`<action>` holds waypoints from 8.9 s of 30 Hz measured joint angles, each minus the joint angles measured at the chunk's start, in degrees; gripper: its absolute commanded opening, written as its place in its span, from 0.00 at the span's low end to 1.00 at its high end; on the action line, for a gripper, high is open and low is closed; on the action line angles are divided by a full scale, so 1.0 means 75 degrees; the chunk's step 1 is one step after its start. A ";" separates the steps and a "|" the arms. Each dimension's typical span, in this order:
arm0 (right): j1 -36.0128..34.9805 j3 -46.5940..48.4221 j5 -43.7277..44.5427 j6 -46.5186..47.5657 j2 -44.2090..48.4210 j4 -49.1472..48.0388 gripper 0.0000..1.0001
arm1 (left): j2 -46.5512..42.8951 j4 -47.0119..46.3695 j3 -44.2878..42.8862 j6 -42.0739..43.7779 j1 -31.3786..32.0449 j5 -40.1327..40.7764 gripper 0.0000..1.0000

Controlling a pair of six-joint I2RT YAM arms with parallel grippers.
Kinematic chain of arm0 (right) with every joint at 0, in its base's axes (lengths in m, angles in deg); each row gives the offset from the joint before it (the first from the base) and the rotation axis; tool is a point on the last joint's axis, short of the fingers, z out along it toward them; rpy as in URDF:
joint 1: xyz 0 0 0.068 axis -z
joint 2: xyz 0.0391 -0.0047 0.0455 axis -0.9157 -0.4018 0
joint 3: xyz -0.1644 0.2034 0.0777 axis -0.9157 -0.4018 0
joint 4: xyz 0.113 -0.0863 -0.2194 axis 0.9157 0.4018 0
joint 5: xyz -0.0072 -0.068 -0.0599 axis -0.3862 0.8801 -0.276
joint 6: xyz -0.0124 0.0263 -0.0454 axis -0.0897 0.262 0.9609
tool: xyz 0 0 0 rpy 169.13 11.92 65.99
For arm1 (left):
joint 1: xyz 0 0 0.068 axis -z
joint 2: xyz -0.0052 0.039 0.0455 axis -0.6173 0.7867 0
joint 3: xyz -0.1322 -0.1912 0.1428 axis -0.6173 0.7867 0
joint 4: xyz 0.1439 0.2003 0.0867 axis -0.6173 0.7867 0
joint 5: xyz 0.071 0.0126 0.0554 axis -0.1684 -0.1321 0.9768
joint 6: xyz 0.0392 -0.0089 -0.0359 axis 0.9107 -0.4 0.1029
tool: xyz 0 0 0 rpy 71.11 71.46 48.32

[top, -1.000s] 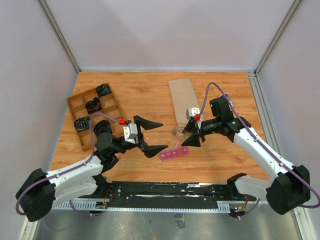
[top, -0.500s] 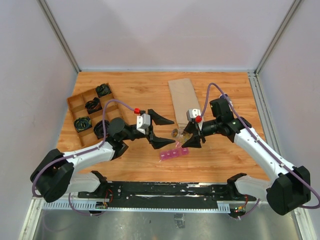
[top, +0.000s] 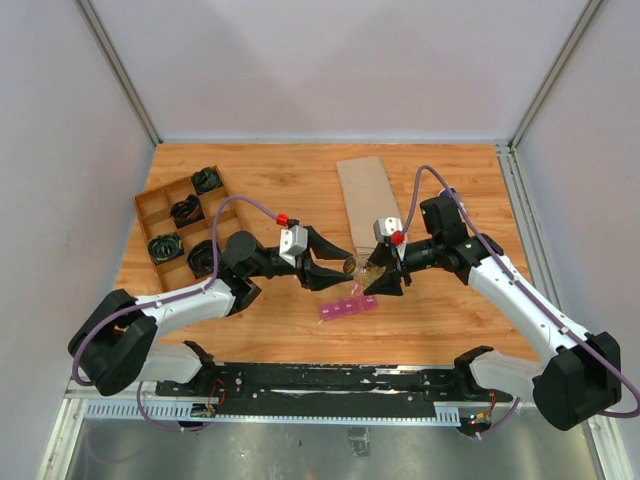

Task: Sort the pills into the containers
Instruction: Unscrew the lid of the pill bottle, then place the lid of the pill bottle at the center of the board, then place the pill bottle at the center of the board.

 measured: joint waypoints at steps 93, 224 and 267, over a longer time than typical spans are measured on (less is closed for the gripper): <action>0.0000 0.0099 0.0431 -0.0192 -0.0125 -0.0076 0.04 | -0.2582 0.2171 0.1087 0.0886 0.0516 0.2215 0.98; 0.0000 0.0131 0.0431 -0.0082 -0.0134 0.0000 0.04 | 0.0166 0.6892 -0.0160 -0.3296 0.0597 0.9387 0.68; 0.0434 -0.0020 0.0055 -0.1824 0.0085 -0.1244 0.07 | -0.1142 0.1259 0.0452 -0.4919 0.3104 0.8990 0.97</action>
